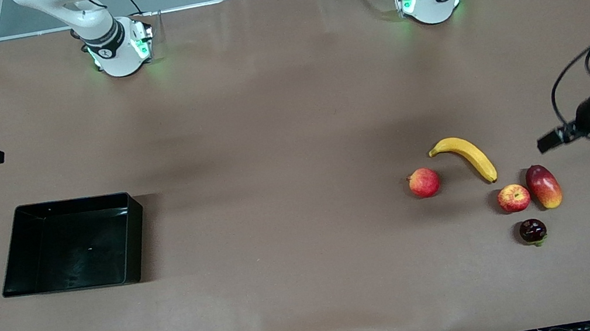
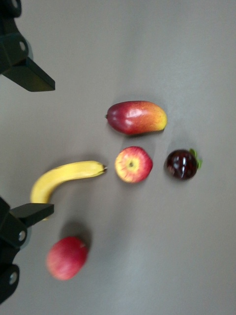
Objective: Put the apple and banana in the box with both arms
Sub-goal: 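Reach the left gripper to the red apple while the right gripper reaches the box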
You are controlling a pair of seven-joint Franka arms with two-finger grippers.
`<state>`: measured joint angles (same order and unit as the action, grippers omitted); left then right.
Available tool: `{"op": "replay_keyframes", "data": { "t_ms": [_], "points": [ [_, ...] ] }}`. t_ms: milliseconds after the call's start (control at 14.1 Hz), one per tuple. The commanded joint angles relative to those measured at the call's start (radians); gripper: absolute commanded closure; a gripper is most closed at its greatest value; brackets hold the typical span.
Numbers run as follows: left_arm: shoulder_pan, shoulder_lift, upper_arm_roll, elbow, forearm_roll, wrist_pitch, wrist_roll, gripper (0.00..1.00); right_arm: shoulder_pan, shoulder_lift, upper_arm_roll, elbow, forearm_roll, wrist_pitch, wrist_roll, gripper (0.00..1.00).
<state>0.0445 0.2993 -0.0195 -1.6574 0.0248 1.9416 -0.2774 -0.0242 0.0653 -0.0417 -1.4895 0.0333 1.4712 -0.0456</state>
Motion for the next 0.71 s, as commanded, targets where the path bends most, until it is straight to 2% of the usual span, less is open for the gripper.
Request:
{"op": "replay_keyframes", "data": {
  "t_ms": [0,212,495,637],
  "points": [
    [0.021,0.087,-0.002,0.018,-0.005,0.080,-0.156,0.00,-0.054,0.124,0.002,0.018,-0.004,0.036,-0.002,0.00],
    [0.041,0.174,-0.002,-0.001,-0.003,0.186,-0.379,0.00,-0.101,0.276,0.002,0.018,-0.004,0.138,-0.005,0.00],
    [0.060,0.267,-0.004,-0.013,-0.011,0.312,-0.527,0.00,-0.128,0.344,0.000,0.018,-0.033,0.219,-0.007,0.00],
    [0.058,0.284,-0.005,-0.013,-0.017,0.346,-0.603,0.00,-0.192,0.390,0.002,0.023,-0.043,0.250,-0.052,0.00]
  ]
}}
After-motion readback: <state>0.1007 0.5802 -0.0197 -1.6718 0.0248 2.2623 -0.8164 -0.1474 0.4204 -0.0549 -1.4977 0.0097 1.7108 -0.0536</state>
